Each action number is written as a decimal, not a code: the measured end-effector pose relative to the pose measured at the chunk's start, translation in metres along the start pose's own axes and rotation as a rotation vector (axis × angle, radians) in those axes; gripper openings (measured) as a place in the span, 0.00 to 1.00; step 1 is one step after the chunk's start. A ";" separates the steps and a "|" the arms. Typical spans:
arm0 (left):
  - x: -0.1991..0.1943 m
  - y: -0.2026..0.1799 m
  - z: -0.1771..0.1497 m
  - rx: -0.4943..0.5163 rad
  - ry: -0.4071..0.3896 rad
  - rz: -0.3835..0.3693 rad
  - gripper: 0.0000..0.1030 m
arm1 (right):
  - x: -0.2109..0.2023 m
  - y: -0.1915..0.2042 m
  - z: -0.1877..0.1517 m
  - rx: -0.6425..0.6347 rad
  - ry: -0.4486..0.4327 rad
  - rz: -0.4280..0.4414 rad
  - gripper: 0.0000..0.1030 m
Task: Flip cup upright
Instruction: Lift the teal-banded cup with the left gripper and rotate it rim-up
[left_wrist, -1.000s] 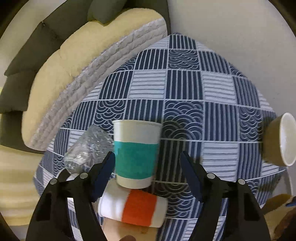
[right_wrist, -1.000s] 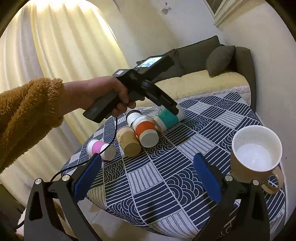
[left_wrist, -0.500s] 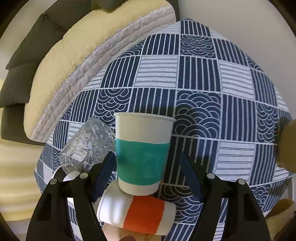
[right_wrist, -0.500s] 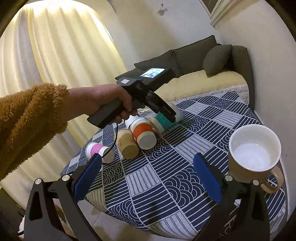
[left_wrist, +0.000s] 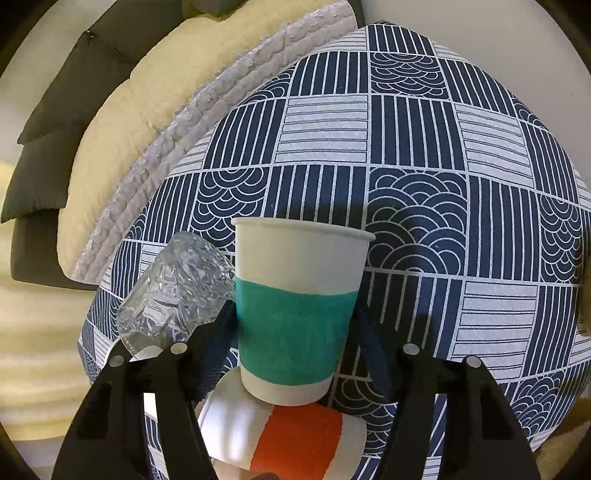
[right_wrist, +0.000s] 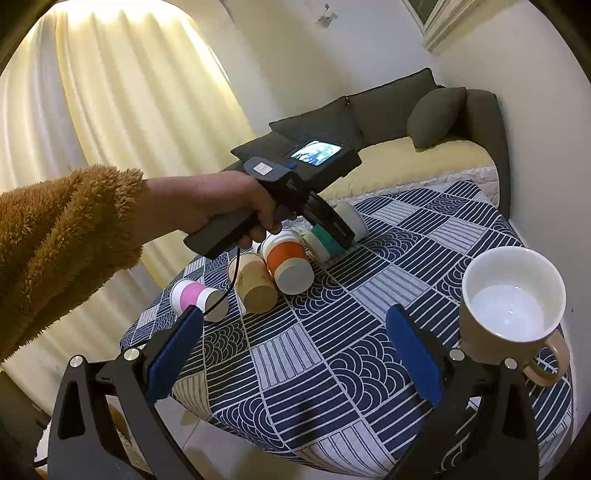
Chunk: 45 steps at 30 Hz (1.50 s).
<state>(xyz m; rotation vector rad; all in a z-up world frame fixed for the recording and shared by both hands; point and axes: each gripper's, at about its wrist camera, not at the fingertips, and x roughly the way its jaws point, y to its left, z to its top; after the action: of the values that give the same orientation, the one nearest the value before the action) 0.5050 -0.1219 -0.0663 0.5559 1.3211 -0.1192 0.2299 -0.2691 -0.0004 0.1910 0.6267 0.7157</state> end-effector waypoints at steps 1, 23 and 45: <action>-0.001 -0.001 0.000 0.007 0.000 0.001 0.60 | 0.000 0.000 0.000 -0.001 -0.002 -0.001 0.95; -0.127 0.002 -0.074 -0.173 -0.144 -0.130 0.60 | -0.008 -0.007 -0.008 0.007 -0.002 -0.028 0.95; -0.087 -0.011 -0.245 -0.692 -0.064 -0.441 0.60 | -0.004 0.038 -0.048 -0.082 0.157 0.036 0.95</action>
<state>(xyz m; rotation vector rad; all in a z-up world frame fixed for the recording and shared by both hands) 0.2616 -0.0409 -0.0221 -0.3259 1.3044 -0.0338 0.1780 -0.2454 -0.0225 0.0705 0.7431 0.7951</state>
